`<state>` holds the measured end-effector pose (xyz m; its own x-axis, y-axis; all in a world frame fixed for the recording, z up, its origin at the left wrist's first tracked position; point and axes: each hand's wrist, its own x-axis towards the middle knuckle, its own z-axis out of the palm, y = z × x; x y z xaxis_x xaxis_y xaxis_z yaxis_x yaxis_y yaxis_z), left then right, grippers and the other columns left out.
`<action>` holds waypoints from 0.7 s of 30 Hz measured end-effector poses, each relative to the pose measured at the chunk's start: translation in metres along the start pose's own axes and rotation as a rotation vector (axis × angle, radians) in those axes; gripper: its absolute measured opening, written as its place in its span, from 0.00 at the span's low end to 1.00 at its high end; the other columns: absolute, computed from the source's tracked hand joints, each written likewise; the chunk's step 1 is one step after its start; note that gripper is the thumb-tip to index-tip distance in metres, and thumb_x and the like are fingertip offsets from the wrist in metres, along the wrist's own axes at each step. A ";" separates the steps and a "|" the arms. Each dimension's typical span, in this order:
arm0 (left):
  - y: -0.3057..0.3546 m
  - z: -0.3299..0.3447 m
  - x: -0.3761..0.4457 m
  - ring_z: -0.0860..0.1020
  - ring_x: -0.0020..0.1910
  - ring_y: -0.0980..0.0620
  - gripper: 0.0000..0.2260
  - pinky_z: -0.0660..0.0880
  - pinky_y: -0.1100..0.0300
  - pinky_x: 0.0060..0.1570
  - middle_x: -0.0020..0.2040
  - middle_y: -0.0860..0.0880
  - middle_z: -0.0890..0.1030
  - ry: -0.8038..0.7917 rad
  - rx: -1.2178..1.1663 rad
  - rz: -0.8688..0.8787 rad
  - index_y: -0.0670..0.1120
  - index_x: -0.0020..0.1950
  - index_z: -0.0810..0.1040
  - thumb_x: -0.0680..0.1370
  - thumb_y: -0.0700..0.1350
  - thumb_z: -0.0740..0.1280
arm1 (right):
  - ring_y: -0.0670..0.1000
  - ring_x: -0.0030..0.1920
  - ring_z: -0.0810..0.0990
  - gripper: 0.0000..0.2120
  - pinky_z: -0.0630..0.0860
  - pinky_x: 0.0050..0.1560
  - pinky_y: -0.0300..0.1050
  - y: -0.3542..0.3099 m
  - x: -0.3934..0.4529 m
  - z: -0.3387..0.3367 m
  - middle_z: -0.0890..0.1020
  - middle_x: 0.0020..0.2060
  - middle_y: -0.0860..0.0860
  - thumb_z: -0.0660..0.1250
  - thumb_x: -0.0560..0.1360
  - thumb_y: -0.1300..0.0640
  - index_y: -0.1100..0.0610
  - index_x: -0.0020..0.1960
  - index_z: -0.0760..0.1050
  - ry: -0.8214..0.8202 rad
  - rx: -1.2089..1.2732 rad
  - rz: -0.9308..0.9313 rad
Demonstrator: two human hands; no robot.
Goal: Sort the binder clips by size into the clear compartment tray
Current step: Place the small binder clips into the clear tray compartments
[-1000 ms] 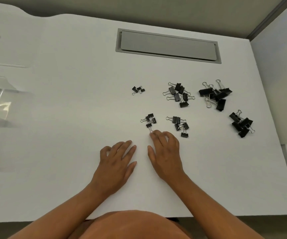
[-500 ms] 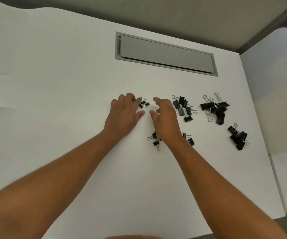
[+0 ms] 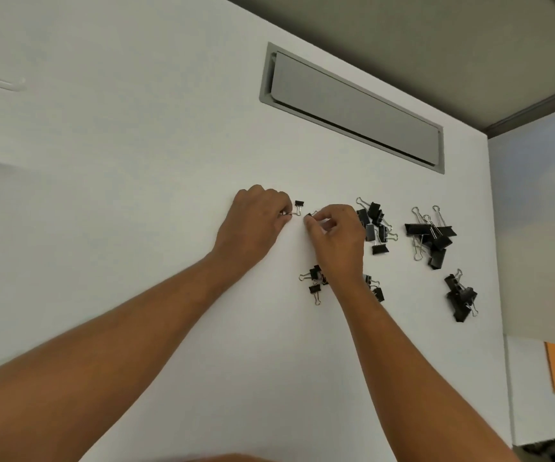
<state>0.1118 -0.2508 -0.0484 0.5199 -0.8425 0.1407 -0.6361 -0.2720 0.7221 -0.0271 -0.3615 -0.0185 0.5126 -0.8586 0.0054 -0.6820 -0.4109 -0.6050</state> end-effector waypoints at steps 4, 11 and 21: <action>-0.001 -0.001 -0.002 0.77 0.45 0.48 0.02 0.72 0.51 0.54 0.42 0.55 0.82 0.024 -0.109 -0.009 0.49 0.50 0.80 0.81 0.46 0.71 | 0.46 0.43 0.80 0.03 0.76 0.47 0.37 0.001 -0.001 -0.001 0.82 0.43 0.49 0.73 0.76 0.62 0.58 0.45 0.80 0.028 -0.066 -0.062; -0.001 -0.015 0.002 0.79 0.42 0.56 0.08 0.74 0.66 0.49 0.49 0.55 0.83 0.102 -0.417 -0.180 0.50 0.60 0.84 0.81 0.45 0.71 | 0.55 0.39 0.77 0.04 0.77 0.42 0.54 0.002 0.000 -0.011 0.79 0.36 0.52 0.69 0.74 0.65 0.58 0.44 0.75 -0.050 -0.232 -0.111; 0.052 -0.042 -0.081 0.84 0.40 0.54 0.03 0.80 0.52 0.48 0.45 0.50 0.86 0.054 -0.694 -0.552 0.50 0.50 0.85 0.79 0.49 0.75 | 0.52 0.42 0.84 0.07 0.82 0.41 0.45 -0.039 -0.085 -0.037 0.82 0.42 0.55 0.66 0.79 0.67 0.58 0.52 0.80 -0.047 0.901 0.511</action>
<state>0.0603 -0.1773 0.0059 0.6877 -0.6468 -0.3298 0.1928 -0.2753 0.9418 -0.0640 -0.2838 0.0342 0.3045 -0.8454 -0.4388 -0.1905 0.3974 -0.8977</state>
